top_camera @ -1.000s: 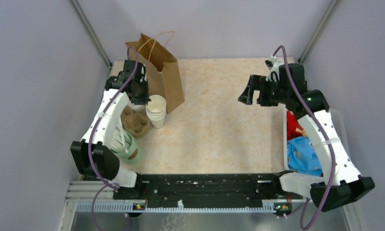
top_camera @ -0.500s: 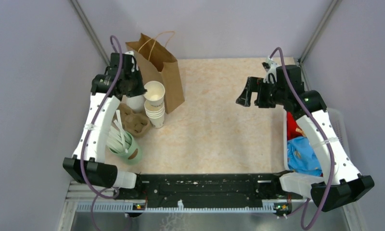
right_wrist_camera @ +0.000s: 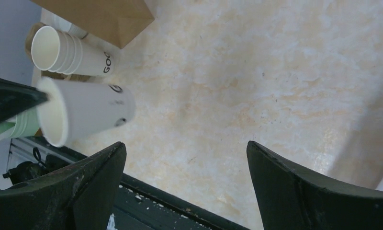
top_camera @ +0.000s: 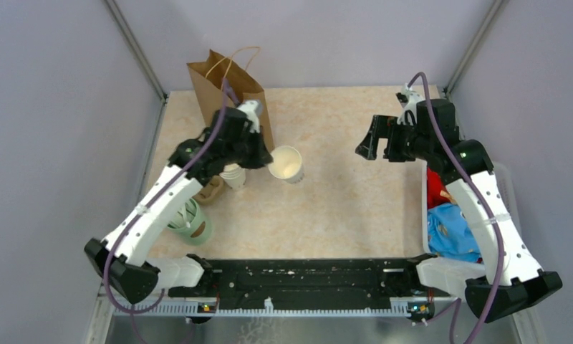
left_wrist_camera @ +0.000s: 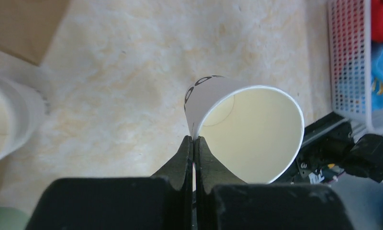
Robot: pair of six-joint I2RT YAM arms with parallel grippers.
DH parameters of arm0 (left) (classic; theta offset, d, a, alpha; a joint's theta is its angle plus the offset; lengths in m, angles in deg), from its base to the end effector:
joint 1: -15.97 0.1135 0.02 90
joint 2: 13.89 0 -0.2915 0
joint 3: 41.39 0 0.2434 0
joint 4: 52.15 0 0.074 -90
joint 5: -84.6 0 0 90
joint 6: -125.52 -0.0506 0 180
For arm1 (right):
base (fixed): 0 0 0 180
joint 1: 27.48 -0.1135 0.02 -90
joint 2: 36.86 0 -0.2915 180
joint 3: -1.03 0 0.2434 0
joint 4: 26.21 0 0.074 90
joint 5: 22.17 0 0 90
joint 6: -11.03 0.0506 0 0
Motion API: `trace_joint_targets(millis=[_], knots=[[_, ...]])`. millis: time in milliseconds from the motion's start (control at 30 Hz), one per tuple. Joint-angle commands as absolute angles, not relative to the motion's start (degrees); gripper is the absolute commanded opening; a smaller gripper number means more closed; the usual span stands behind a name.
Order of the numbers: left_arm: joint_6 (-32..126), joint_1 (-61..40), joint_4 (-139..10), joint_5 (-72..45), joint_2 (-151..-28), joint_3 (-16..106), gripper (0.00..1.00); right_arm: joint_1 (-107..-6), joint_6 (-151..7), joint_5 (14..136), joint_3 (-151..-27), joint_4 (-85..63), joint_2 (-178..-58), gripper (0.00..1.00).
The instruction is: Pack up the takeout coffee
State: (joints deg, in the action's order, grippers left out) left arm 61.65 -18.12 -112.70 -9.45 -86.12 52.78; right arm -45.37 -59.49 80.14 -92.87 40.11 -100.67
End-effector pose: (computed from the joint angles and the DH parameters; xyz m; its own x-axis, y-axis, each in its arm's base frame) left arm 0.2084 -0.1454 0.4044 -0.7303 -0.0362 -0.6821 0.3154 0.8679 -0.3837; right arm 0.1885 0.0722 0.4241 -0.6849 0.1213 -0.7185 -0.2497 0.8873 0.3878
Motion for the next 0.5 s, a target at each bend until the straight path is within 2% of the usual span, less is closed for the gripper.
trace_joint_targets(millis=[0,200,300,467], knots=[[66.48,-27.28,-101.60,-5.92,-92.76,48.81,0.00,-45.92,-60.39,75.69,-95.81,40.36,-95.64,0.96],[68.62,-33.24,-93.53,-8.82,-104.98,45.68,0.00,-45.94,-59.05,74.06,-93.68,40.64,-91.83,0.97],[68.05,-35.17,-89.26,-7.20,-106.24,44.07,0.00,-45.94,-58.50,74.04,-93.46,41.33,-90.84,0.97],[66.73,-36.70,-91.14,-4.24,-109.83,45.39,0.00,-45.94,-57.56,73.83,-91.76,41.69,-89.24,0.97]])
